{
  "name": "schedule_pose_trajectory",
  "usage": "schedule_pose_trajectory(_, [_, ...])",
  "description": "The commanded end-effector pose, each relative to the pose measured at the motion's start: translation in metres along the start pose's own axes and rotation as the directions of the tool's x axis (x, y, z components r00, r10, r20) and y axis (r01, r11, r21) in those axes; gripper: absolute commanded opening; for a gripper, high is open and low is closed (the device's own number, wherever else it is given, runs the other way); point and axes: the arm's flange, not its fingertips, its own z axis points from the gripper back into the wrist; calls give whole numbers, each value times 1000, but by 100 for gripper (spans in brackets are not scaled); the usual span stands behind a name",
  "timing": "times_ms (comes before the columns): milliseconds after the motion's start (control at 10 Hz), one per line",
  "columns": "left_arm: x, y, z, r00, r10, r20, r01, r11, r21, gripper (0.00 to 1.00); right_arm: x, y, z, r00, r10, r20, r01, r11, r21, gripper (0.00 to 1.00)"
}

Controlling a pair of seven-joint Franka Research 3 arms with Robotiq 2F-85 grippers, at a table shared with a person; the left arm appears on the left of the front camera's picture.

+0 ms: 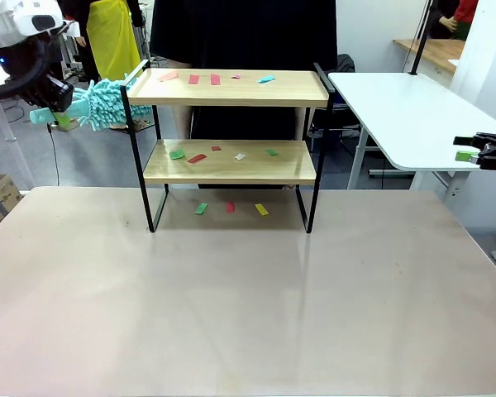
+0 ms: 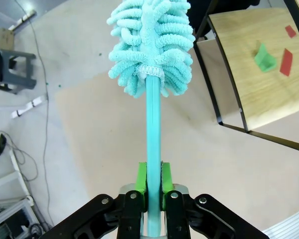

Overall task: Clean the shelf.
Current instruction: Pick up the Duster handed by the human, then clean the specific section of the Shelf indicated by the human with the Duster.

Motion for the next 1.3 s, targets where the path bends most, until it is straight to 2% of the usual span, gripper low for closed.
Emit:
schedule_pose_trajectory(0, [-1, 0, 4, 1000, -9, 3, 9, 1000, 2, 0, 3, 0, -1, 1000, 5, 2, -5, 1000, 1, 100])
schedule_pose_trajectory(900, [-1, 0, 4, 1000, -9, 3, 9, 1000, 2, 0, 3, 0, -1, 1000, 5, 2, -5, 1000, 1, 100])
schedule_pose_trajectory(1000, [0, 0, 0, 1000, 0, 0, 0, 1000, 0, 13, 3, 0, -1, 1000, 5, 2, -5, 1000, 1, 100])
schedule_pose_trajectory(1100, [-6, 16, 29, 999, -32, 4, 32, 998, 52, 13, 3, 0, -1, 1000, 5, 2, -5, 1000, 1, 100])
schedule_pose_trajectory(1200, [-12, 32, 60, 995, -80, -53, 86, 988, 124, 13, 3, 0, -1, 1000, 5, 2, -5, 1000, 1, 100])
